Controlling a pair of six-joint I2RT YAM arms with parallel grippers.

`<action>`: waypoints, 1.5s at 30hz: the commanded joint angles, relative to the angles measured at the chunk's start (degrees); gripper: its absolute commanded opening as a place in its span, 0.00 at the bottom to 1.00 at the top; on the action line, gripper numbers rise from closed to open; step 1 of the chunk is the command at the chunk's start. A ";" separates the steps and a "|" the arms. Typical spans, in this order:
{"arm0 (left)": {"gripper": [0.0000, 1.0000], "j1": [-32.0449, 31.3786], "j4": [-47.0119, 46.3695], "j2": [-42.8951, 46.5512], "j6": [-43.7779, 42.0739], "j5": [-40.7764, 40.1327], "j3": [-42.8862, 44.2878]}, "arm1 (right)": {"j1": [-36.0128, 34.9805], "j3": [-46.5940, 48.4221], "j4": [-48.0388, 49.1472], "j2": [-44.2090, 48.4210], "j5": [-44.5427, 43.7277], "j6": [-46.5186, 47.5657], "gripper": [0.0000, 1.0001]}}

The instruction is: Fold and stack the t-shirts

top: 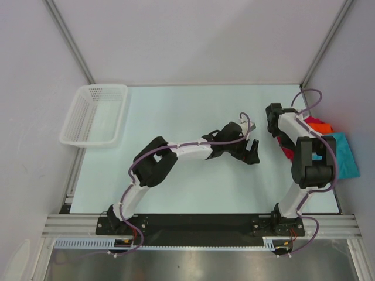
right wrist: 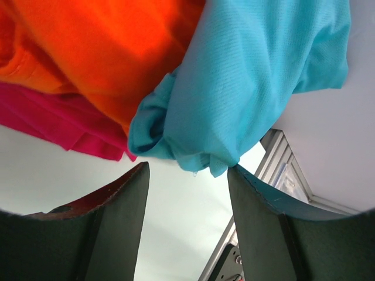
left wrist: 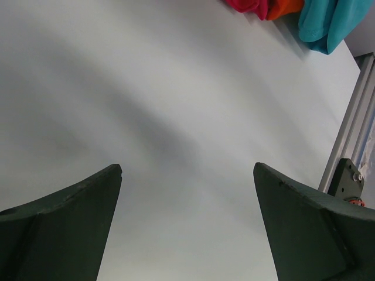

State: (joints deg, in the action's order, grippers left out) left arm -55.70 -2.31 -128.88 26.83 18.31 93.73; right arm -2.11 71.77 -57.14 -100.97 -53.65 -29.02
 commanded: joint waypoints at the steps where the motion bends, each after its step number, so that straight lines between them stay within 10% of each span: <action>1: 1.00 0.77 -3.23 4.42 0.59 1.56 -0.57 | 1.67 -0.40 1.86 0.07 -4.35 -0.17 0.61; 45: 1.00 2.18 -5.08 3.64 0.24 3.05 -1.71 | 2.28 4.26 4.85 -7.58 -3.04 1.59 0.65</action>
State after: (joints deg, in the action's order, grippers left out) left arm -54.26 -5.08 -128.55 26.94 20.16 92.58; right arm 0.49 74.06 -52.71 -108.42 -55.22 -25.96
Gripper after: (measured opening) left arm 0.994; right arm 0.653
